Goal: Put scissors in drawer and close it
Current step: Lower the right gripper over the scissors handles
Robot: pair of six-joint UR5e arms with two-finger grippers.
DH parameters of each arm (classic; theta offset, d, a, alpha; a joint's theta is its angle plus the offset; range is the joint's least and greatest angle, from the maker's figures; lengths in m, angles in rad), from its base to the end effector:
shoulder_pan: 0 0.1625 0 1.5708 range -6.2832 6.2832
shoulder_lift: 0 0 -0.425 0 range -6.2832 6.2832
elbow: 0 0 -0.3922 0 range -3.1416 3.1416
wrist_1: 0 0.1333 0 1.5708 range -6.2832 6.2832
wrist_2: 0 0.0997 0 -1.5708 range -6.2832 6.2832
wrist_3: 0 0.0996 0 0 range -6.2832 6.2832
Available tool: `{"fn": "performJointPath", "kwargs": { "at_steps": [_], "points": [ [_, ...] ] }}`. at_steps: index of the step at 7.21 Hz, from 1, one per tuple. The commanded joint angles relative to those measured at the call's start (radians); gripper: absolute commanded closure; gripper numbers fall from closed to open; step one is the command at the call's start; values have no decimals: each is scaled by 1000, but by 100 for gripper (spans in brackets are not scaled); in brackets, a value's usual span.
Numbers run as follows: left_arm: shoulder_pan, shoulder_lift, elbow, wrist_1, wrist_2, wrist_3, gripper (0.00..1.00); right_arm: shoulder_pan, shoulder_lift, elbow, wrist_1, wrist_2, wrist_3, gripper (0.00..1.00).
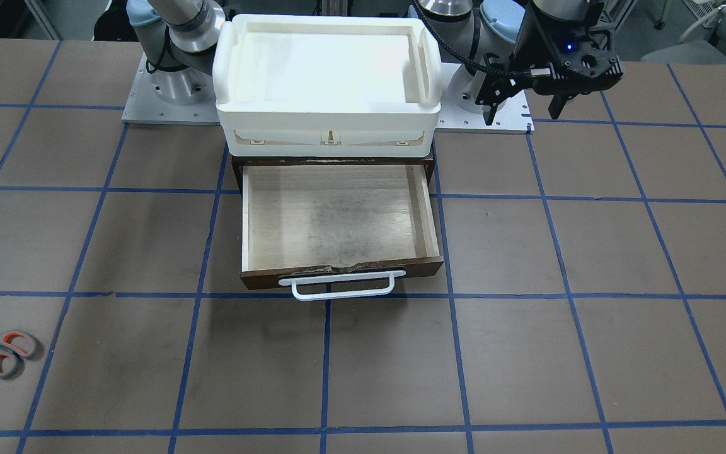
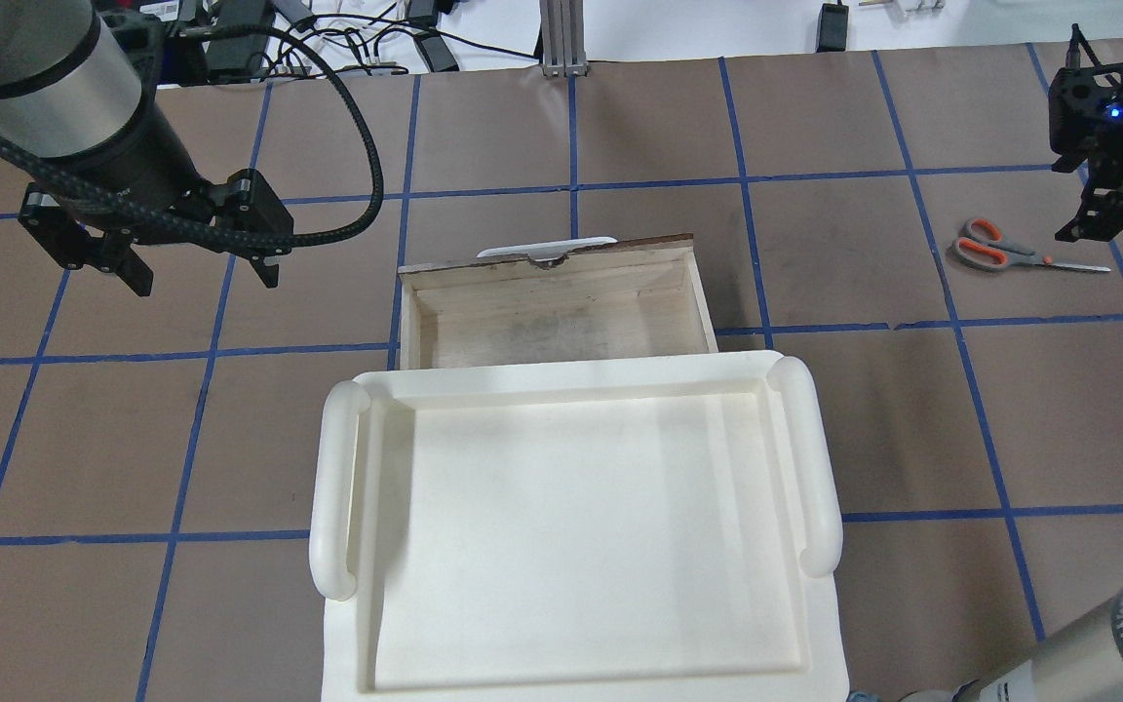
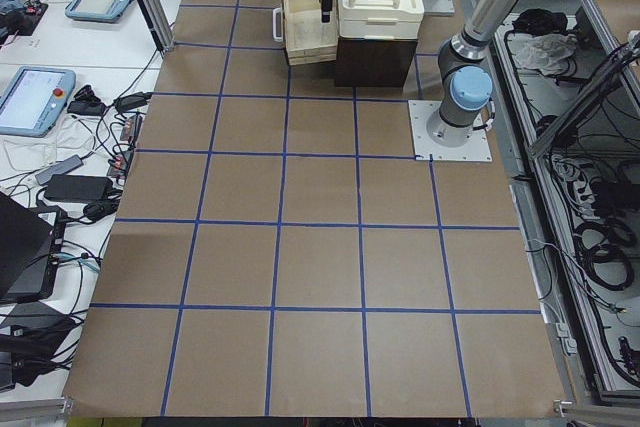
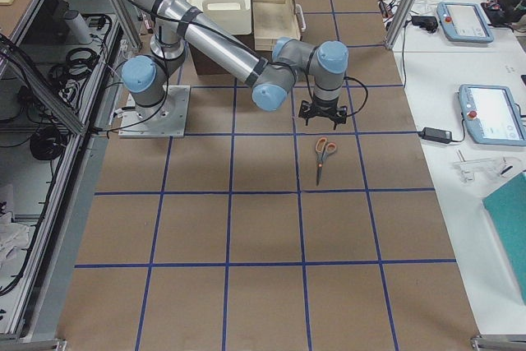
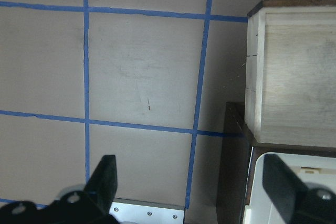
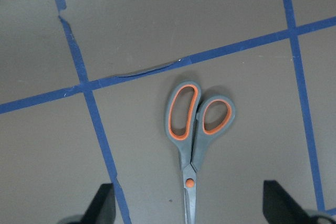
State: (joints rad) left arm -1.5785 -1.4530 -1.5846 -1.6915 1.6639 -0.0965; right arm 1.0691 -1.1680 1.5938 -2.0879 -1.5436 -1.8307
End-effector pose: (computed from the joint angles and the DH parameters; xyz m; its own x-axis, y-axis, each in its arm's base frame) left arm -0.1274 -0.4372 0.5244 -0.9917 -0.0872 -0.0941 -0.0883 0.9961 0.0077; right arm -0.1848 -0.6196 0.3014 -0.2373 -0.9668 0.0951 -0.9712 0.2381 -0.0027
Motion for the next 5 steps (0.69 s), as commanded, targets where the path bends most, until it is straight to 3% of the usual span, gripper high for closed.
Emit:
{"fn": "performJointPath", "kwargs": {
  "at_steps": [1,5],
  "points": [
    [0,0,0,-1,4,-2,0,-4,85,-6,-61,-3,-4,0],
    [0,0,0,-1,4,-2,0,-15,186,-20,-98,-3,-10,0]
  ]
}}
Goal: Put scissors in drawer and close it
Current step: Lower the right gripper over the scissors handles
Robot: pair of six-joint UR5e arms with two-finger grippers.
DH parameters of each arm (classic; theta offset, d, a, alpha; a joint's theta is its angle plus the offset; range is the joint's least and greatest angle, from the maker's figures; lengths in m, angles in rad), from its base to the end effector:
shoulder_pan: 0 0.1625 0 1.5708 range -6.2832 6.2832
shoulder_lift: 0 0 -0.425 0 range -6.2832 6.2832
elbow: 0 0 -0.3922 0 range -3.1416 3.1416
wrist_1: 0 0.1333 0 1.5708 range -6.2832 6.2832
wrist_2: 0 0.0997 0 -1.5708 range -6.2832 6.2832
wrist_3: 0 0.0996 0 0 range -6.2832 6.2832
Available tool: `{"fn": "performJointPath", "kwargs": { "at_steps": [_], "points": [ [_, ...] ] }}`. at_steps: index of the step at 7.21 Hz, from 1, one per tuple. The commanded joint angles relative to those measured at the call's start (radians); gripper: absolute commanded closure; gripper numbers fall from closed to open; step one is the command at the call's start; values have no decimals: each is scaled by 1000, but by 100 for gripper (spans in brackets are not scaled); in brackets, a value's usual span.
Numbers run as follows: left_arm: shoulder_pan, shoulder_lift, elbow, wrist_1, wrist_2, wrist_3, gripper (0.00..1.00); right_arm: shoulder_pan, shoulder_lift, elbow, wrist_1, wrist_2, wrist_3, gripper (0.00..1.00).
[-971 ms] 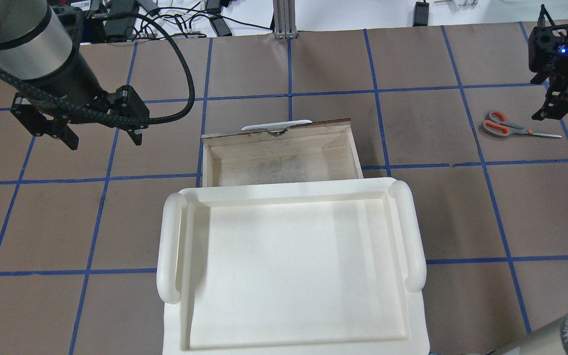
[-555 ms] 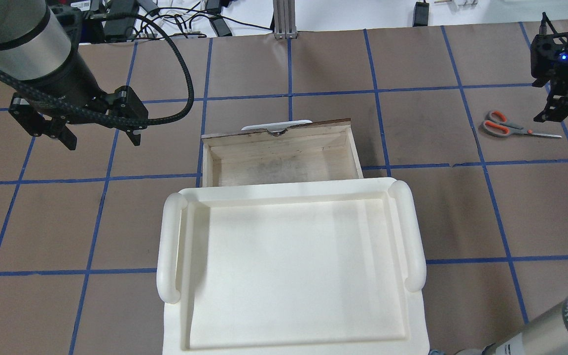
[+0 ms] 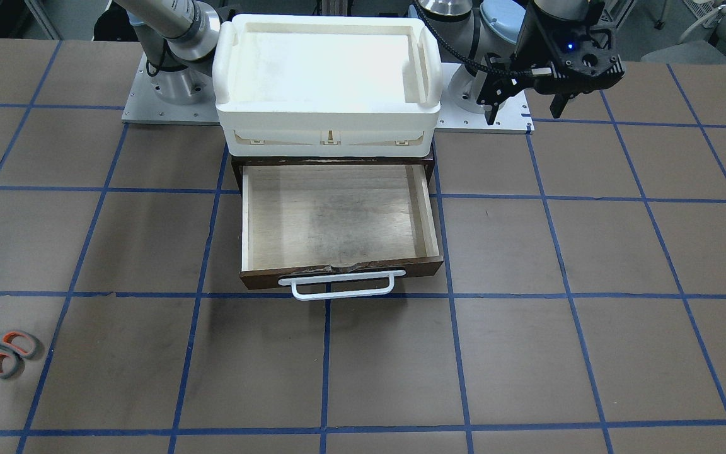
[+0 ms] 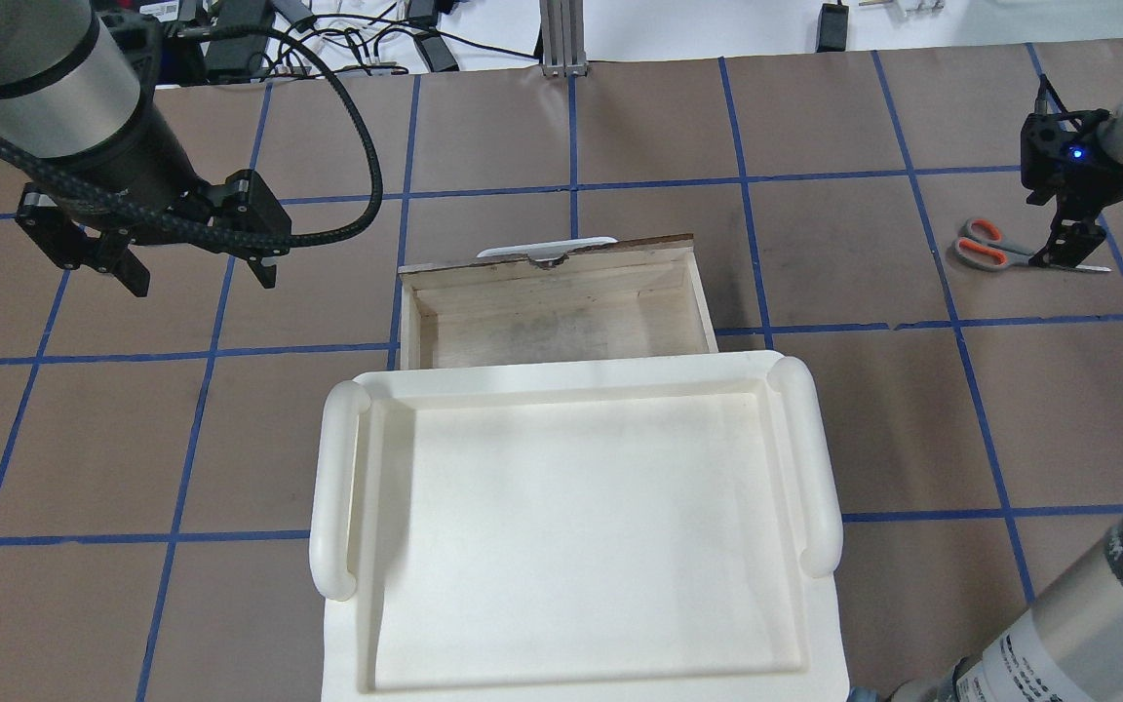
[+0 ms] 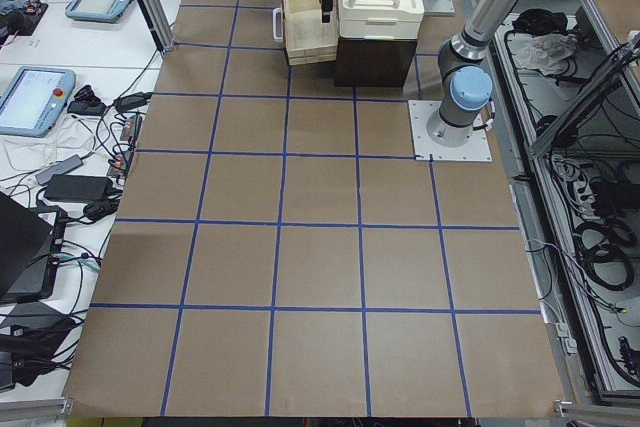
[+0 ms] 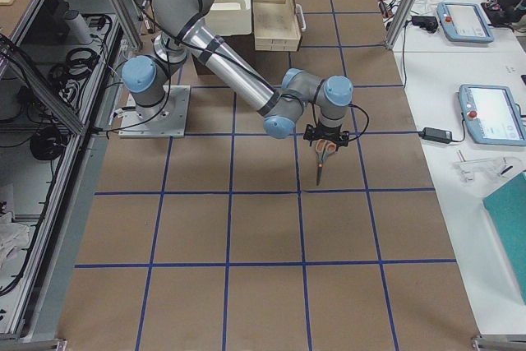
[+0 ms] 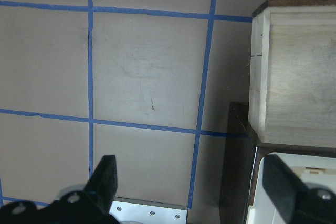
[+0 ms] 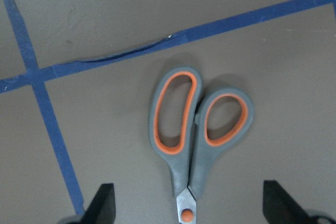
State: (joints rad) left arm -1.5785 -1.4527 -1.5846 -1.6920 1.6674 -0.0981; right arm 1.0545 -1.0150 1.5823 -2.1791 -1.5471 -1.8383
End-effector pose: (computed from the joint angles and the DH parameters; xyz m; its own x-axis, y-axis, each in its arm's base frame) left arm -0.1271 -0.4370 0.5246 -0.9913 -0.0887 -0.0976 -0.0898 0.9959 0.0074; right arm -0.2072 -0.6398 0.2174 -0.2458 -0.9682 0.0458 -0.9693 0.2455 -0.0120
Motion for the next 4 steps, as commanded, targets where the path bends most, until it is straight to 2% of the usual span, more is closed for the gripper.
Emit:
{"fn": "performJointPath", "kwargs": {
  "at_steps": [1,4],
  "points": [
    [0,0,0,0,0,0,0,-1,53,-10,-10,4,-65,1],
    [0,0,0,0,0,0,0,-2,65,-10,-34,-5,-85,6]
  ]
}}
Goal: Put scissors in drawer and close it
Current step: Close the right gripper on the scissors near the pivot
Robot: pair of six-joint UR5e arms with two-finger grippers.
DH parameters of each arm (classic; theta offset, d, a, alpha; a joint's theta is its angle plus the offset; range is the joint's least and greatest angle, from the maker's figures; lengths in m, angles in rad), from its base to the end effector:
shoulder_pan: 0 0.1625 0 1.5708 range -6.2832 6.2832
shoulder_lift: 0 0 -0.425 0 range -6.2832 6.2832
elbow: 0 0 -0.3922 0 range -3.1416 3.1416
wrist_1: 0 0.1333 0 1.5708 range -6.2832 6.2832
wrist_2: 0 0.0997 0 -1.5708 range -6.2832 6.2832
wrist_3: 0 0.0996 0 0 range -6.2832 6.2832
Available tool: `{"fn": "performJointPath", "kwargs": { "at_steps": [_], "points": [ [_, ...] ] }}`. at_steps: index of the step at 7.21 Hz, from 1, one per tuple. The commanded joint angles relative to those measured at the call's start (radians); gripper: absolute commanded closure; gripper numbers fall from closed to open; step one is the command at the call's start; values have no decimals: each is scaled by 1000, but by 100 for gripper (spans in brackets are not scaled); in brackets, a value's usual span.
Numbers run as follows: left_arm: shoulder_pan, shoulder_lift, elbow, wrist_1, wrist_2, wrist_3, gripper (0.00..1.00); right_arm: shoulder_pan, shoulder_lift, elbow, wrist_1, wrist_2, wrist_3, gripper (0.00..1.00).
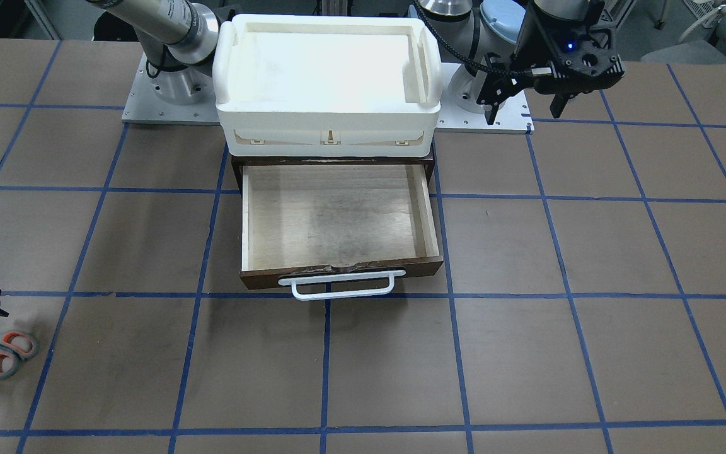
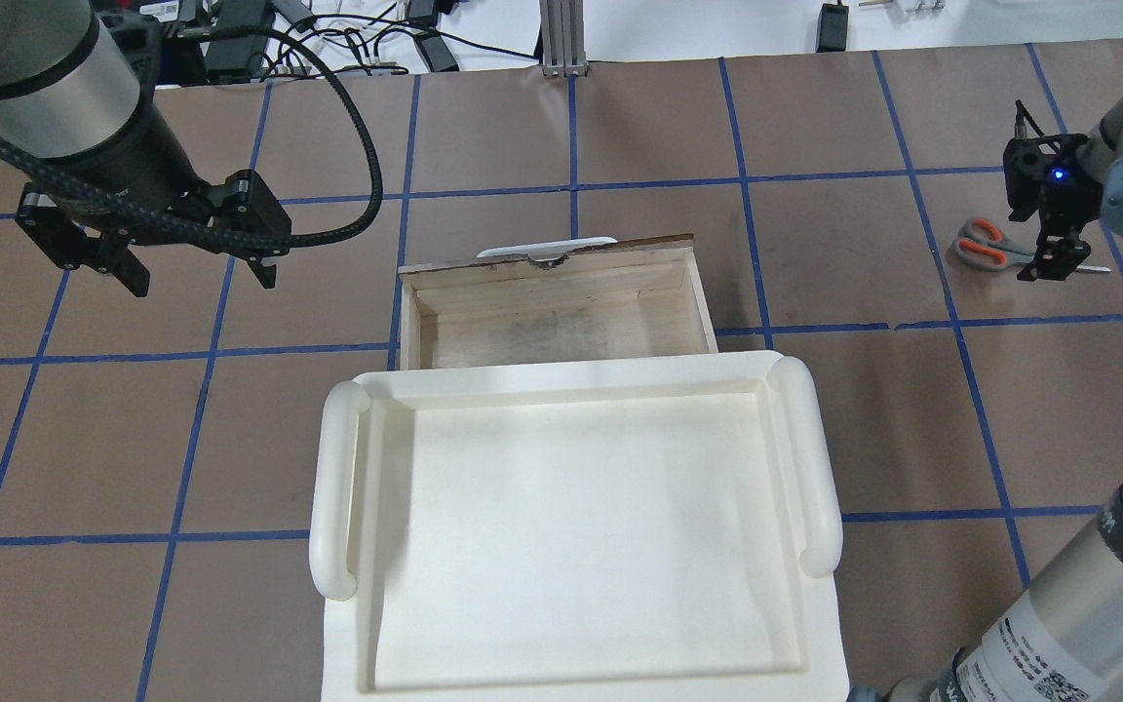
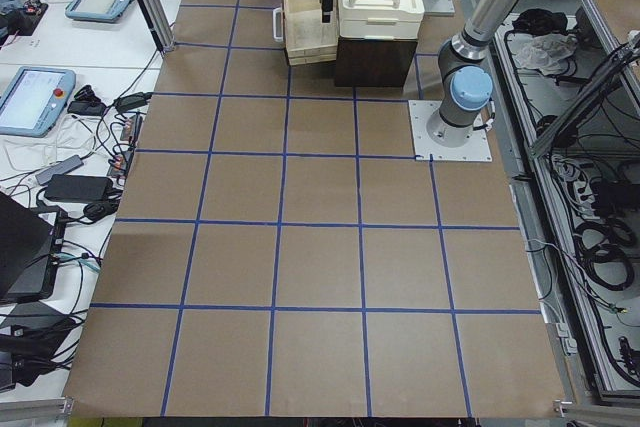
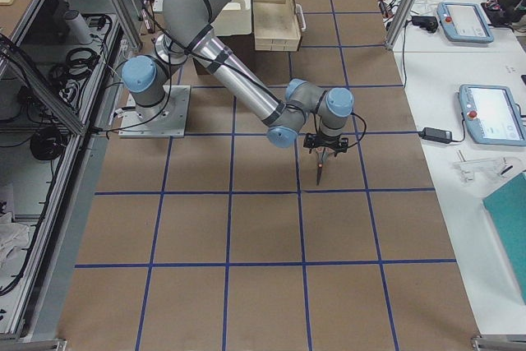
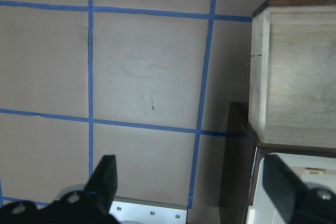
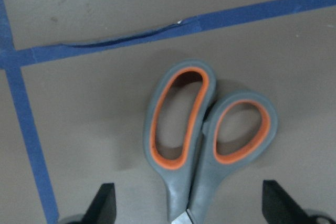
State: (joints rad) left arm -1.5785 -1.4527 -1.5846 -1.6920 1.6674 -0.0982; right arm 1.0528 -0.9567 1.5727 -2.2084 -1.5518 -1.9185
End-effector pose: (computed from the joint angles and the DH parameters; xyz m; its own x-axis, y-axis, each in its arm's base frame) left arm -0.1271 -0.4370 0.5246 -0.9913 -0.0888 -0.0976 -0.0899 0.9959 0.0074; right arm -0.2127 -0.6463 0.1858 -0.1693 -0.9852 0.0268 -0.9855 0.1691 -0.0105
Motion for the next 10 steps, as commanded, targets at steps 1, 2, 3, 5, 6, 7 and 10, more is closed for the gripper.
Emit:
{"fn": "performJointPath", "kwargs": {
  "at_steps": [1,2,3,5,6,7,10],
  "points": [
    [0,0,0,0,0,0,0,-1,9,-2,-7,-5,-5,8],
    [0,0,0,0,0,0,0,-1,10,-2,-7,-10,-2,8],
    [0,0,0,0,0,0,0,-1,10,-2,-5,-14,-1,8],
    [0,0,0,0,0,0,0,-1,10,-2,-4,-22,-1,13],
    [0,0,-1,0,0,0,0,-1,12,-2,-5,-22,1,15],
    [0,0,0,0,0,0,0,-1,12,-2,-5,-25,3,15],
    [0,0,-1,0,2,0,0,-2,12,-2,-4,-40,22,16]
  ]
}}
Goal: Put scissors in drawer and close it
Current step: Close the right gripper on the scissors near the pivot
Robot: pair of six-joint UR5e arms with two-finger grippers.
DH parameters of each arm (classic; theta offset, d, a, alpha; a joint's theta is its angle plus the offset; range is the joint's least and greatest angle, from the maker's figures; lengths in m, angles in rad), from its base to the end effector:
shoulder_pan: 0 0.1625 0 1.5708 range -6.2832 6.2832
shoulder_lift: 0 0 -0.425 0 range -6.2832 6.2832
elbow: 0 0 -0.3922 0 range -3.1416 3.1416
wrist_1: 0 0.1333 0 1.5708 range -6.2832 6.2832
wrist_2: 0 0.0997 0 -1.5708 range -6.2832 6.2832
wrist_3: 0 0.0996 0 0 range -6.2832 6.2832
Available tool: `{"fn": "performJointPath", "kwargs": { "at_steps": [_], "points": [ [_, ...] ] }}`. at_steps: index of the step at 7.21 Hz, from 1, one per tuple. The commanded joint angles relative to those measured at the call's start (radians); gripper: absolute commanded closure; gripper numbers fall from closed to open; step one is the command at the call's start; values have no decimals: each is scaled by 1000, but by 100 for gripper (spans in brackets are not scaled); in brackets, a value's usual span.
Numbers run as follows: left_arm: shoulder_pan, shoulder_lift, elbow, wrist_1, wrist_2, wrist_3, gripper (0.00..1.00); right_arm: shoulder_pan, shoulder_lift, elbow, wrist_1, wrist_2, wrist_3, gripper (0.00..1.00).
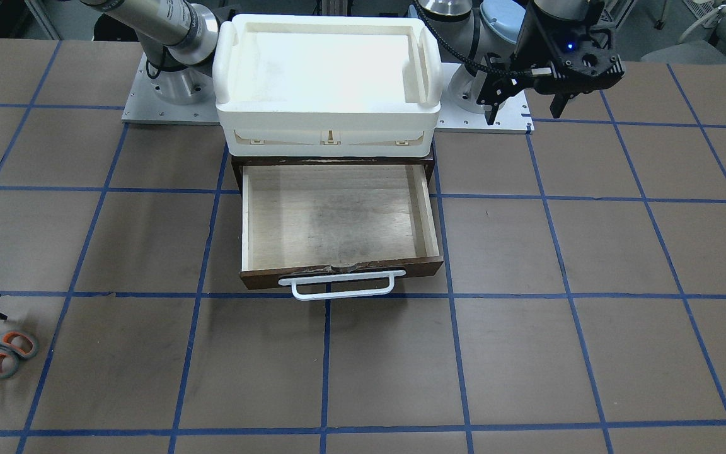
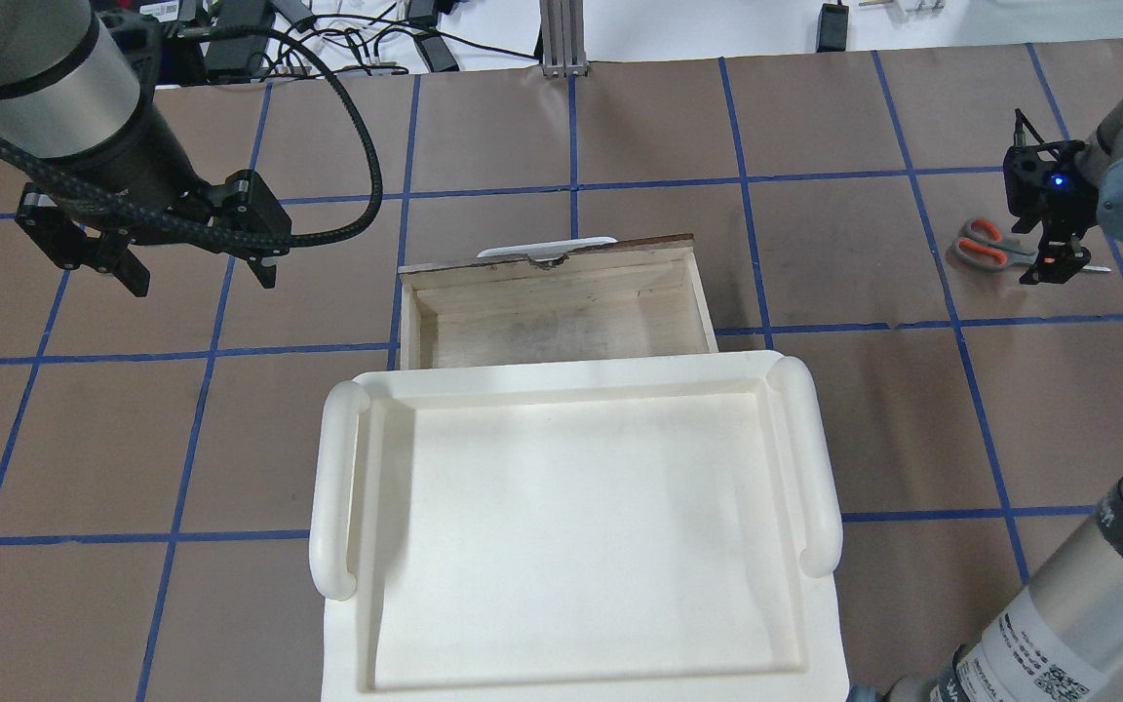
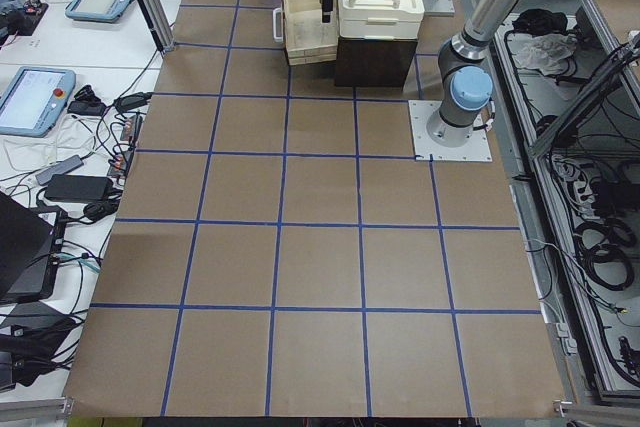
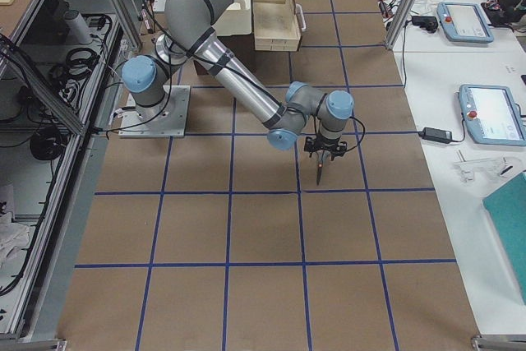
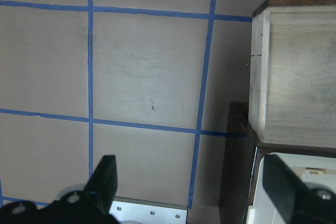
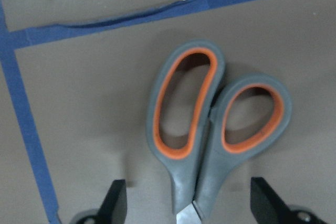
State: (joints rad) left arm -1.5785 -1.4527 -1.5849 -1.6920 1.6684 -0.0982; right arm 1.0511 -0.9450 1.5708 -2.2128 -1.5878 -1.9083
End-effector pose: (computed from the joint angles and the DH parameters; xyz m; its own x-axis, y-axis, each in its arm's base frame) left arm -0.1270 -0.4370 0.5244 -0.9912 -0.0887 -0.0987 -0.0899 0.9959 0.0076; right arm -0.2176 -0.6453 0.1793 -0.1812 -0.9834 0.0097 -0.9832 0.1814 0.0214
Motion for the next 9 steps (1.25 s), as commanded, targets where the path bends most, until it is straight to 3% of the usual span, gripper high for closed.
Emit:
{"fn": "performJointPath", "kwargs": {
  "at_steps": [1,2,4,7,9],
  "points": [
    [0,0,0,0,1,0,0,0,0,0,1,-21,29,25],
    [0,0,0,0,1,0,0,1,0,0,1,-21,29,44],
    [0,0,0,0,1,0,0,1,-3,0,1,-53,31,100],
    [0,0,-1,-2,1,0,0,6,-56,0,19,-63,49,100],
    [0,2,-1,-1,1,-2,0,12,-183,0,123,12,116,100]
  ]
}}
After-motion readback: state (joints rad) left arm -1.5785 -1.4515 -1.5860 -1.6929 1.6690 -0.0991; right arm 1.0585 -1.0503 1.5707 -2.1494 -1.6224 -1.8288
